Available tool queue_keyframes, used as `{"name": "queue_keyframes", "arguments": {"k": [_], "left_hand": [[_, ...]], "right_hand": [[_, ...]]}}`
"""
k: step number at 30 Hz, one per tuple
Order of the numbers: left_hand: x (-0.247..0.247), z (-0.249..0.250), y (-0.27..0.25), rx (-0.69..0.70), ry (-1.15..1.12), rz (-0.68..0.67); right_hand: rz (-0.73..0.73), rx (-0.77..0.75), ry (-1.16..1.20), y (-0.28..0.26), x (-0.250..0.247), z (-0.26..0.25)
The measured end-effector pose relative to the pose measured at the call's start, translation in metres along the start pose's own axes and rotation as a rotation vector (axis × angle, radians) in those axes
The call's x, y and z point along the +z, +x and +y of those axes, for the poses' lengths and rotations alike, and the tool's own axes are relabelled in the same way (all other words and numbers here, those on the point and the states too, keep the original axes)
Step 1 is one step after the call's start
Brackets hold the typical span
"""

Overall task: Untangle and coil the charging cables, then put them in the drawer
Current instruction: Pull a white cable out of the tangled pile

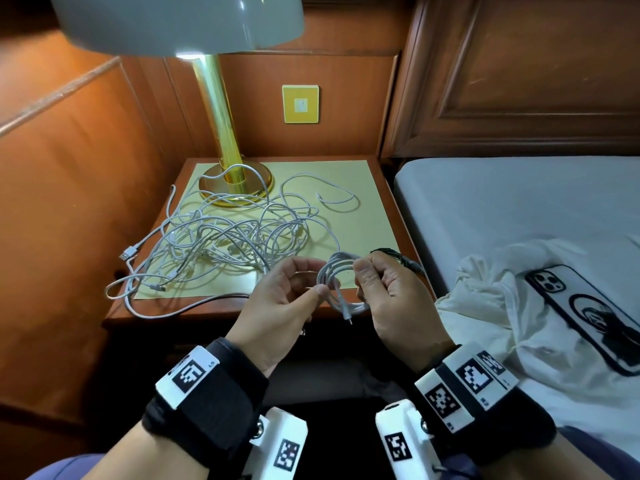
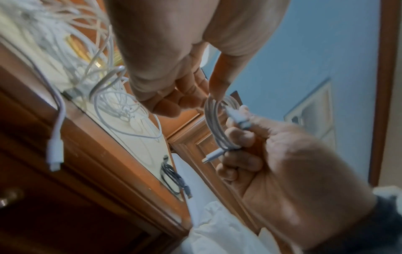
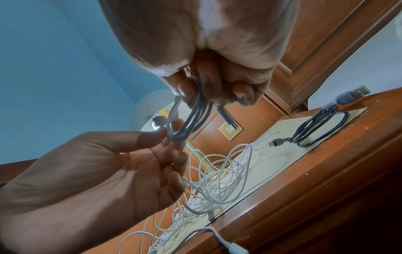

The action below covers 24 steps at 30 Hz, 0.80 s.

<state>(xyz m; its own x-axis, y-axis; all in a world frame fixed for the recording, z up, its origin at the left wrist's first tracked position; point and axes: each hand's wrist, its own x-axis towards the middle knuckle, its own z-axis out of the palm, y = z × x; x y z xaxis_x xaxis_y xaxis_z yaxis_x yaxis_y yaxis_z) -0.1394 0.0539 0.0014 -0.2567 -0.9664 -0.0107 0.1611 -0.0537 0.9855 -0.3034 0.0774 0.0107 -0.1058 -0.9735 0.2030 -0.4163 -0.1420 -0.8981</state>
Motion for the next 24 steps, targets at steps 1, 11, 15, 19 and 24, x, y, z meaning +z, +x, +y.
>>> {"name": "queue_keyframes", "arguments": {"k": [1, 11, 15, 19, 24], "left_hand": [[0.0, 0.0, 0.0, -0.025, -0.035, -0.001], [0.006, 0.001, -0.001, -0.067, 0.015, 0.009], [-0.004, 0.001, 0.001, 0.007, 0.165, 0.106], [-0.009, 0.011, 0.002, 0.034, 0.18, 0.123], [-0.009, 0.011, 0.001, -0.006, 0.194, 0.06]], "right_hand": [[0.007, -0.011, -0.005, 0.0, 0.0, -0.001], [-0.017, -0.022, -0.015, -0.002, 0.003, 0.003], [0.031, 0.045, 0.005, 0.002, 0.0, 0.007], [0.053, 0.21, 0.116, 0.01, -0.012, 0.005], [0.133, 0.218, 0.143, 0.01, -0.013, 0.004]]}}
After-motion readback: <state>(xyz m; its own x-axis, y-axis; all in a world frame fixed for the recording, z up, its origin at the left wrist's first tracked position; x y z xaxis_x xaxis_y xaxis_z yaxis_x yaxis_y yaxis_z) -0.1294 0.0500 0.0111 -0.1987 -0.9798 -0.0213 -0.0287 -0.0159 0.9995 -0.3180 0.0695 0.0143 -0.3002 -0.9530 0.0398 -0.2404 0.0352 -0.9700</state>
